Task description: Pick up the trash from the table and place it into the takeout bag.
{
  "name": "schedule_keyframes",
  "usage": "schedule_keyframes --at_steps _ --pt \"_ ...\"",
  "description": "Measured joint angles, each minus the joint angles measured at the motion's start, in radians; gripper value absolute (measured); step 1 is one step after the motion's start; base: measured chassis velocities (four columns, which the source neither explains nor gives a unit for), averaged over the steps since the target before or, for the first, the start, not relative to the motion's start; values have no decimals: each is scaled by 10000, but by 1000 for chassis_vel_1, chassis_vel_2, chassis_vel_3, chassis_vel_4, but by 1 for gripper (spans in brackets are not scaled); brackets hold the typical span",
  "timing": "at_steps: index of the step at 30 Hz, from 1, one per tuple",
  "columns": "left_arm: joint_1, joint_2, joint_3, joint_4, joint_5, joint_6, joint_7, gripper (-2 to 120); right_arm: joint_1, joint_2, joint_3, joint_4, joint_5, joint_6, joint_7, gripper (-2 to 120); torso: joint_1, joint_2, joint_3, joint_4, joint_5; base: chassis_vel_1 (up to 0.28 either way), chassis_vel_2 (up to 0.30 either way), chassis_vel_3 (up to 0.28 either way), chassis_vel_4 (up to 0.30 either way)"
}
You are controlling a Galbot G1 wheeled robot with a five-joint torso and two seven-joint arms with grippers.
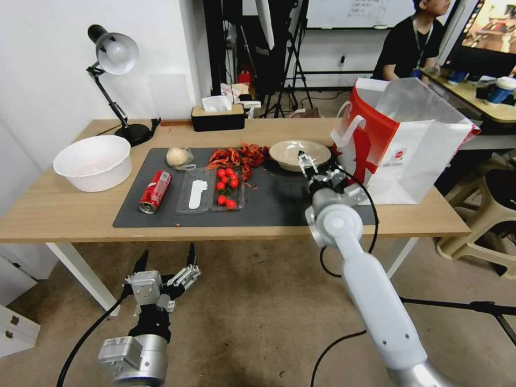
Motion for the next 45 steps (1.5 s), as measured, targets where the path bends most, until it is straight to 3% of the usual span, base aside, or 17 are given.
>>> schedule_keyframes --at_steps 10,22,30,32,36,45 --pt "-12 0 22 33 9 -19 0 100 1057 457 95 -975 671 -236 863 97 0 0 0 3 1 0 0 0 0" --pt "125 0 -11 6 -23 -185 0 100 1137 640 306 -1467 753 -269 1418 52 0 1 -1 2 0 0 0 0 0" --pt "152 0 -10 -29 -23 -210 -2 100 1132 568 320 -1453 751 -265 1408 34 -1 0 -1 1 1 0 0 0 0" --pt "156 0 -7 -33 -22 -219 -4 100 1131 540 322 -1451 732 -269 1407 19 -2 0 -1 1 1 0 0 0 0" --pt "164 0 0 -41 -19 -232 -6 100 1124 508 342 -1418 691 -322 1453 6 -2 0 -1 2 1 0 0 0 0" --pt "154 0 12 -23 -16 -267 -23 100 931 305 326 -1295 338 -361 1108 0 -2 0 -2 2 1 0 0 0 0"
